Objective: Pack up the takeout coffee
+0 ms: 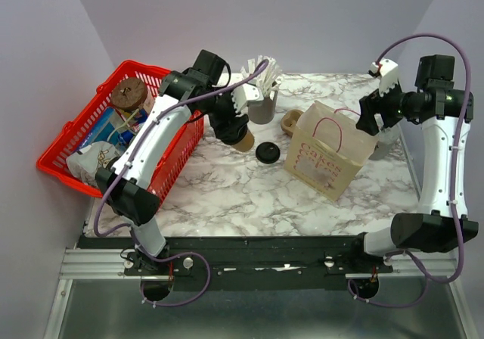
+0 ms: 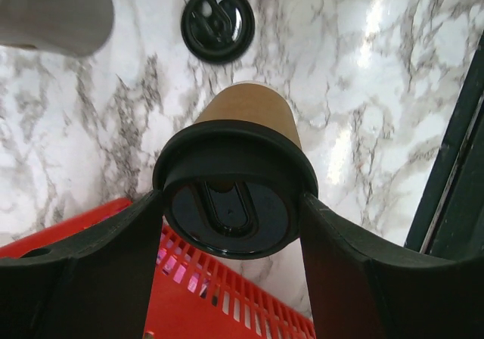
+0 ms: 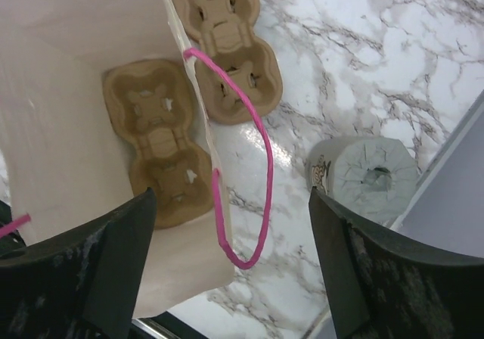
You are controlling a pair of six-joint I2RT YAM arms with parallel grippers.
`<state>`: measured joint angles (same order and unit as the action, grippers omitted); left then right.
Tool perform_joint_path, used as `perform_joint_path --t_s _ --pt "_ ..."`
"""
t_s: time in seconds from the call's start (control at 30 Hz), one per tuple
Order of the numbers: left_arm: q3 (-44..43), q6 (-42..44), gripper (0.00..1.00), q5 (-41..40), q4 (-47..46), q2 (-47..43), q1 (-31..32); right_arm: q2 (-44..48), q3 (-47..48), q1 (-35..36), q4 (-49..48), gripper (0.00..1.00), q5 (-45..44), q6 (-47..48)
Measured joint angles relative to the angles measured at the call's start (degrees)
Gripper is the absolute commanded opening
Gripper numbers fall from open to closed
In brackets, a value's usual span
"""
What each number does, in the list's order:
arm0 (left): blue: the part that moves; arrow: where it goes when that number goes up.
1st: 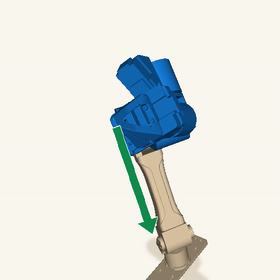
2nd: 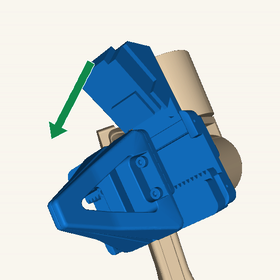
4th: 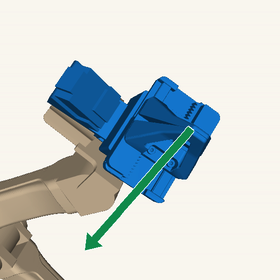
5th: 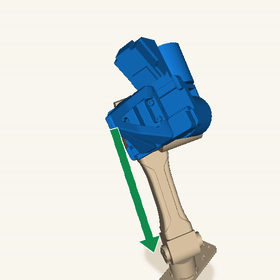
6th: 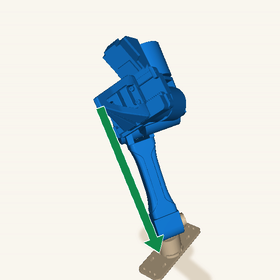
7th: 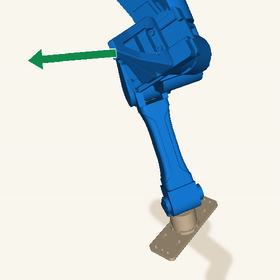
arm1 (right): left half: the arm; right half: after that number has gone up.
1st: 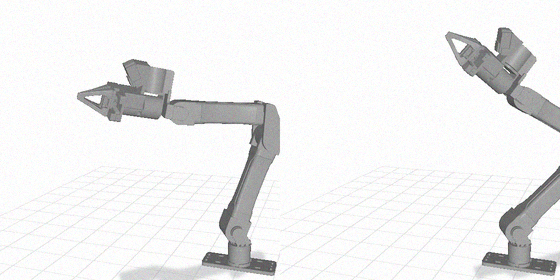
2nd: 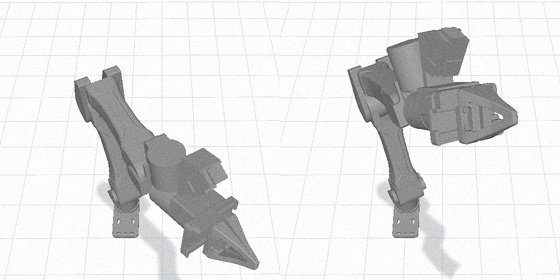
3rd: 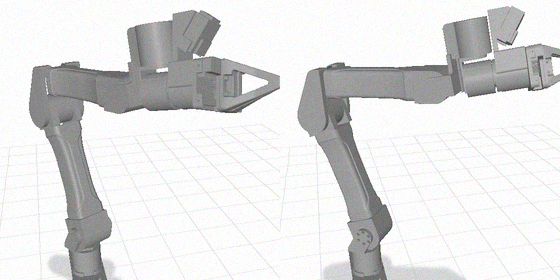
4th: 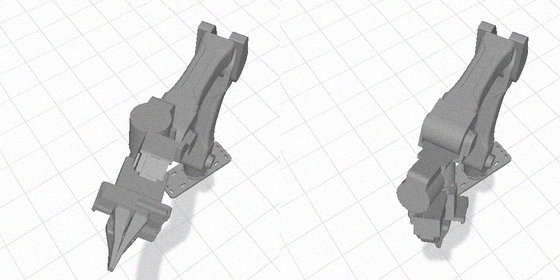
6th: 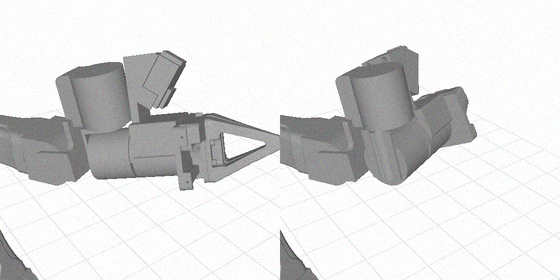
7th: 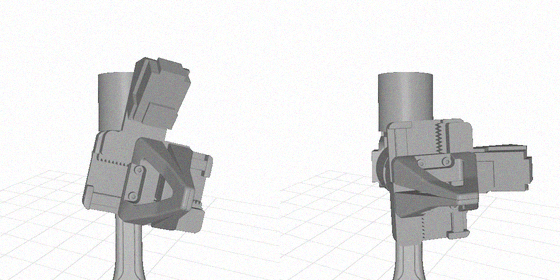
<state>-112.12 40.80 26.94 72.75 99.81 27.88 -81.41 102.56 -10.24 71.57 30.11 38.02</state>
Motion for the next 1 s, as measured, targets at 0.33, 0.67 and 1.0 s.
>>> perform_joint_path --t_s 0.33,0.67,1.0 --pt "-12.1 -11.2 0.0 5.0 -15.0 -1.4 0.5 -2.5 -3.8 0.0 3.9 0.48 -0.6 8.2" --pt "-20.3 -14.1 0.0 5.4 -27.6 0.7 9.6 -2.8 -3.8 0.5 5.0 0.01 1.6 9.6" --pt "-19.0 -8.3 0.0 5.4 -28.6 3.3 18.4 7.7 -7.4 8.6 5.0 0.01 0.7 8.6"
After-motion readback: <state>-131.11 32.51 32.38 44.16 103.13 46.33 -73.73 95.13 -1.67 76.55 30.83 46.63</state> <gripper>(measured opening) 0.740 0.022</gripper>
